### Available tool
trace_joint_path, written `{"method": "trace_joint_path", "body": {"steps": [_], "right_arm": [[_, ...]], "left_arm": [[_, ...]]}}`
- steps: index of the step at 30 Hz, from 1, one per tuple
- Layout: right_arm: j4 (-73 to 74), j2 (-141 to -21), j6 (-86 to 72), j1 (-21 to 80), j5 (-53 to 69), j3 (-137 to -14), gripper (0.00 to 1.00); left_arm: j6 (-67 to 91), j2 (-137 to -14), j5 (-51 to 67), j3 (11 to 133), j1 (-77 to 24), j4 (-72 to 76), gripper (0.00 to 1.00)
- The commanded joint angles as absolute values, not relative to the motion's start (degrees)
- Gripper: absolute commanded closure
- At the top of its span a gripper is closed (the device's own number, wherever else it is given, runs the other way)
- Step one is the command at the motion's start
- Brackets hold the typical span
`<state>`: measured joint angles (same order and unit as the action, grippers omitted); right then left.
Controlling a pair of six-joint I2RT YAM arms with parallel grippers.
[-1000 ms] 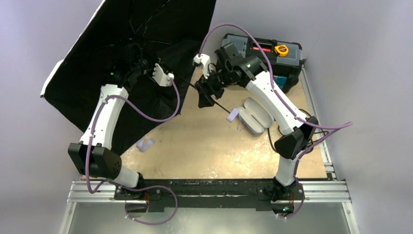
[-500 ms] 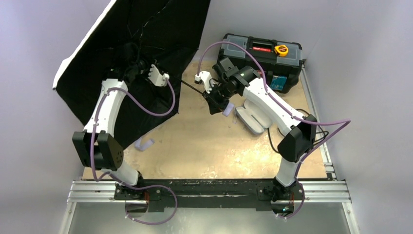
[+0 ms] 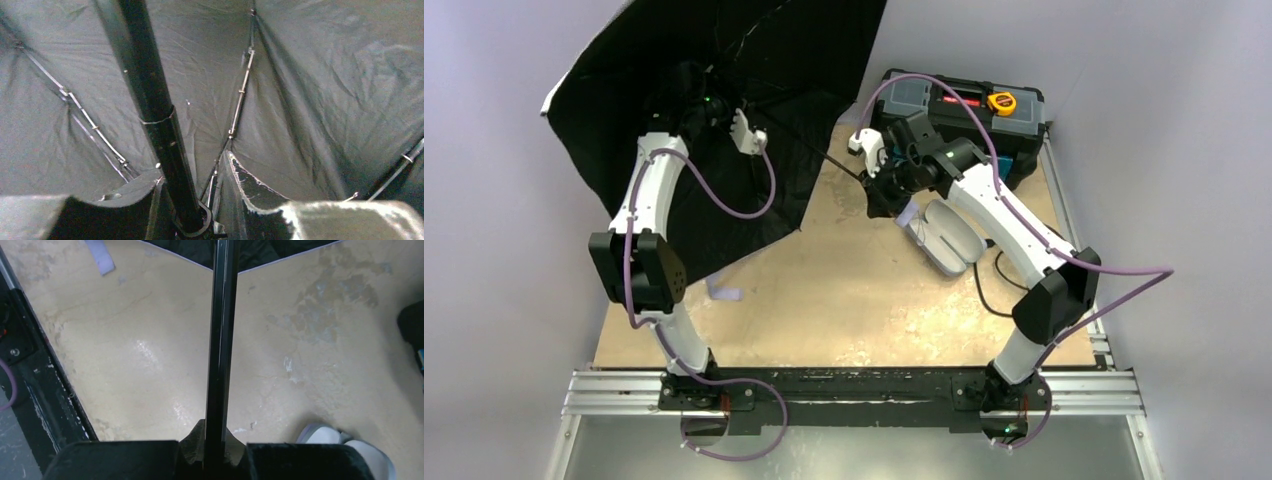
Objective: Open the umbrella
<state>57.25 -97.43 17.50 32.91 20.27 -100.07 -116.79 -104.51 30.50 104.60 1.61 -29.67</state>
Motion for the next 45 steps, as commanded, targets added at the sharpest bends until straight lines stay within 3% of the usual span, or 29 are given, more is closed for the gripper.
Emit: {"method": "trace_joint_path", "body": {"steps": [1,10,19,25,31,37,39,45], "right_arm": [[78.4,-86.7,22.1,27.9,24.4,-100.7,1.0],[79.0,-81.9,25.3,27.9,24.1,-94.7,1.0],[79.1,-80.6,27.2,27.9,25.9,-94.0,1.0],[76.2,-86.9,24.2,27.9,34.1,-104.9,1.0],[71.9,-92.8,20.7,27.9,42.7,-112.3,1.0],[68.6,-95.3,18.0,27.9,46.2,-113.9,1.0],[65.5,-95.3,15.4,27.9,47.3,-113.2,1.0],[55.0,-93.4,8.7,27.5,51.4,-109.9,1.0]], "left_arm": [[-119.1,-109.4,5.1,113.6,16.5,-11.2,0.73],[-117.4,-120.9,-1.5,135.4,19.1,-17.1,0.81],[-117.6,-121.4,-4.2,135.0,20.8,-15.0,0.82],[-111.4,-104.6,12.3,108.7,16.4,-5.4,0.52],[-106.6,-89.5,26.3,88.6,5.8,-2.6,0.42],[-100.8,-81.3,32.3,81.3,-3.1,3.0,0.33],[-99.8,-78.9,37.3,81.7,-3.8,-0.9,0.31],[-105.6,-73.5,53.4,90.1,-4.6,-38.8,0.31]]}}
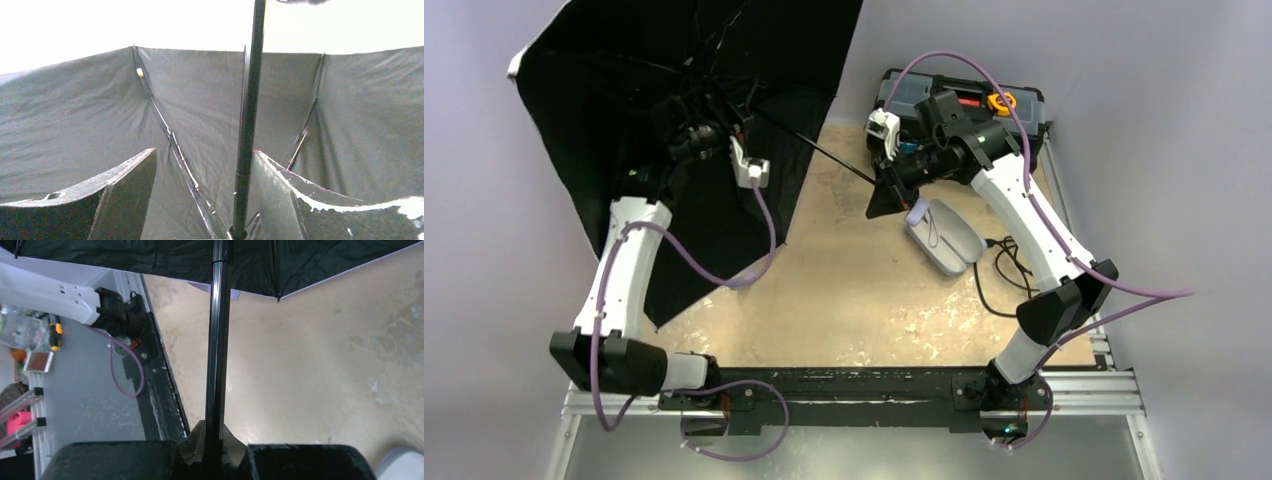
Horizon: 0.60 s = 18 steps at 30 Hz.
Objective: Open the umbrella
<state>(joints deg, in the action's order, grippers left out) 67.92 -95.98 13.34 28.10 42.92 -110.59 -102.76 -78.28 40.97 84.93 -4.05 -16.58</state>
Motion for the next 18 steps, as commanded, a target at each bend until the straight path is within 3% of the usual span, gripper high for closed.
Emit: {"method": "trace_joint_path", "body": {"steps": [1,4,9,12,18], "right_arm": [[53.2,-93.1,7.6,27.4,52.2,-109.3,1.0],[42.0,-91.2,1.0,26.0,55.6,-106.0,1.0],[15.9,-87.0,-15.7,25.5,57.3,-96.1,1.0],[5.3,-87.5,-19.8,25.8,56.5,-92.2,1.0],[-8.7,-89.8,-18.8,28.4,52.8,-87.5,1.0]], "left_arm": [[-105.7,-72.2,53.5,89.0,-5.5,-41.2,0.3],[-94.9,-68.2,53.6,86.2,-8.4,-42.3,0.31],[-46.1,-64.7,48.1,86.9,-9.6,-27.1,0.31],[-25.6,-63.6,42.5,87.7,-9.6,-24.8,0.31],[-19.1,-56.9,43.9,81.7,-9.6,-20.3,0.29]]}}
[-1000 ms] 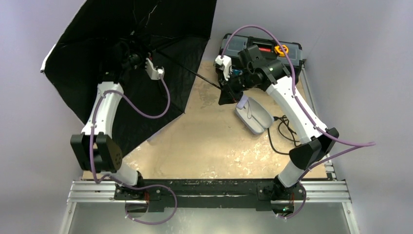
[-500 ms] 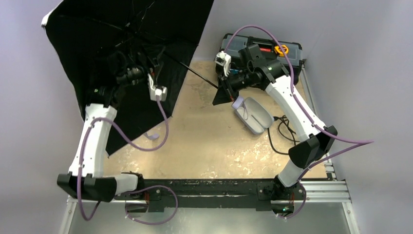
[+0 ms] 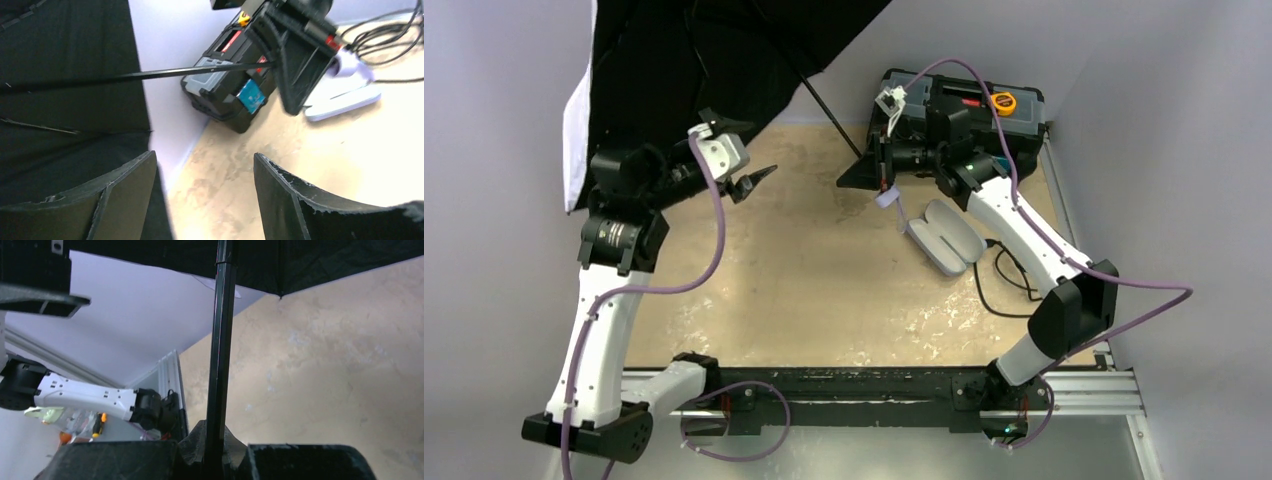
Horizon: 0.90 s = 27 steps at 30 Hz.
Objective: Open the umbrella
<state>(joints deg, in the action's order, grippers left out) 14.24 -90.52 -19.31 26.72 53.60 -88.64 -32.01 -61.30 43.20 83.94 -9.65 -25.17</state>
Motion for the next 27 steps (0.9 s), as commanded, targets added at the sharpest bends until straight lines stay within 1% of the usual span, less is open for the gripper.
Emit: {"method": "trace_joint_path", "body": {"steps": [1,4,7,9,13,15,17,19,21,23,26,27], "right_arm": [[-12.7,-89.8,-19.4,29.2,51.8,-85.7,1.0],[-26.2,-91.0,-22.3,31.1,48.0,-79.8,1.0],[-31.0,-95.2,-23.1,32.7,47.4,-79.8,1.0],[-34.7,-97.7,-23.1,33.9,46.8,-78.5,1.0],[-39.5,-102.7,-23.0,35.7,46.3,-75.9,1.0],[-47.3,-105.2,-26.4,36.1,45.2,-72.8,1.0],[-57.2,-107.8,-30.5,36.3,43.7,-69.2,1.0],[-59.5,-110.9,-30.4,36.9,43.4,-68.4,1.0],[-59.8,-111.4,-27.2,38.5,42.7,-66.7,1.0],[-59.1,-110.9,-22.5,40.5,39.6,-63.8,1.0],[-60.6,-112.6,-21.1,41.9,36.3,-60.4,0.93],[-60.9,-113.1,-21.5,41.9,35.4,-59.7,0.88]], "left_arm": [[-19.2,-56.5,44.7,82.3,-9.6,-20.8,0.29],[-20.4,-57.0,48.4,87.0,-9.6,-29.0,0.28],[-22.5,-56.0,48.7,88.3,-9.6,-38.2,0.29],[-24.4,-54.1,48.5,87.3,-9.6,-41.9,0.29],[-27.6,-51.9,51.9,88.0,-9.6,-47.4,0.29],[-26.9,-52.2,53.5,89.9,-9.6,-50.9,0.29],[-29.5,-53.3,56.4,92.7,-9.6,-57.0,0.29],[-34.1,-55.2,59.6,96.4,-9.6,-64.6,0.29],[-34.7,-56.9,60.8,100.0,-9.6,-69.5,0.29],[-33.5,-57.4,61.7,101.6,-9.6,-70.7,0.29],[-22.9,-58.2,66.2,104.1,-9.9,-64.9,0.28],[-19.0,-59.3,68.4,105.8,-10.6,-63.2,0.28]]}}
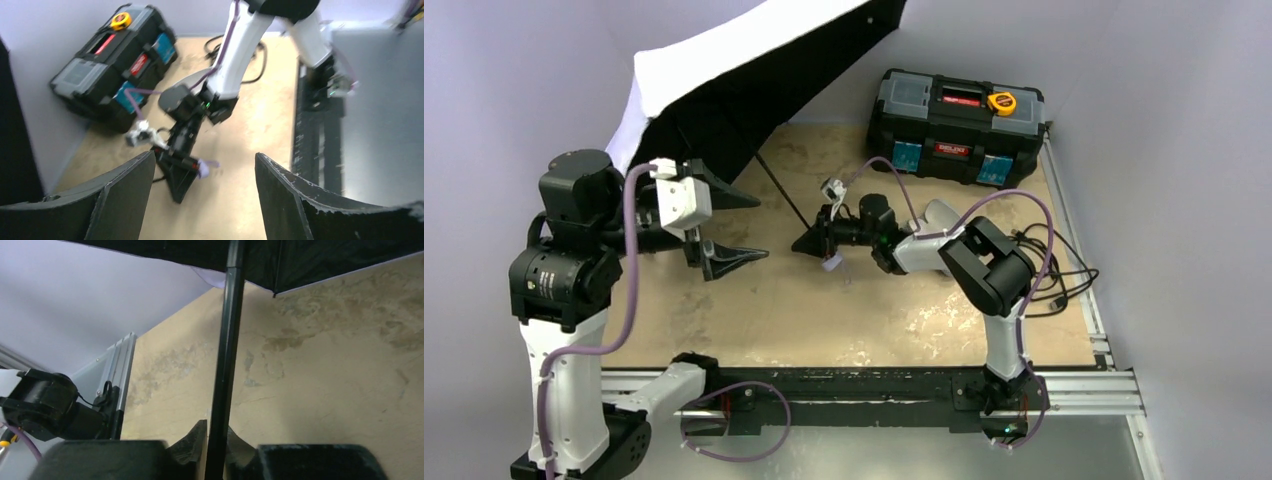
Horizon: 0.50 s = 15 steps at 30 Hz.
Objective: Open the umbrella
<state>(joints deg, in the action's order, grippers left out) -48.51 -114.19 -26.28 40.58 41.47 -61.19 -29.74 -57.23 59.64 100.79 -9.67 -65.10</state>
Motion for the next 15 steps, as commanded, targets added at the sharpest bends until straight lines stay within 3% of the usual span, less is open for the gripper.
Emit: {"method": "trace_joint_path", "body": {"steps": [1,4,7,10,15], "right_arm": [[-61.1,-113.2,-21.7,41.9,34.4,-58.7,0.74],[-60.7,-111.6,-20.5,41.8,33.8,-55.1,0.55],[-57.9,-107.2,-18.4,41.4,33.3,-51.0,0.22],[-52.8,-100.4,-16.3,40.3,33.6,-47.4,0.17],[-44.0,-88.8,-13.8,37.2,33.5,-42.6,0.14]], "left_arm": [[-16.3,-60.3,70.3,107.3,-11.4,-62.4,0.28],[-15.3,-62.9,72.6,111.3,-16.1,-65.1,0.27],[-14.3,-64.1,74.1,113.0,-21.1,-64.7,0.27],[-13.0,-65.7,74.6,114.4,-26.6,-61.7,0.27],[-0.8,-68.9,76.0,116.1,-30.5,-43.8,0.27]]}}
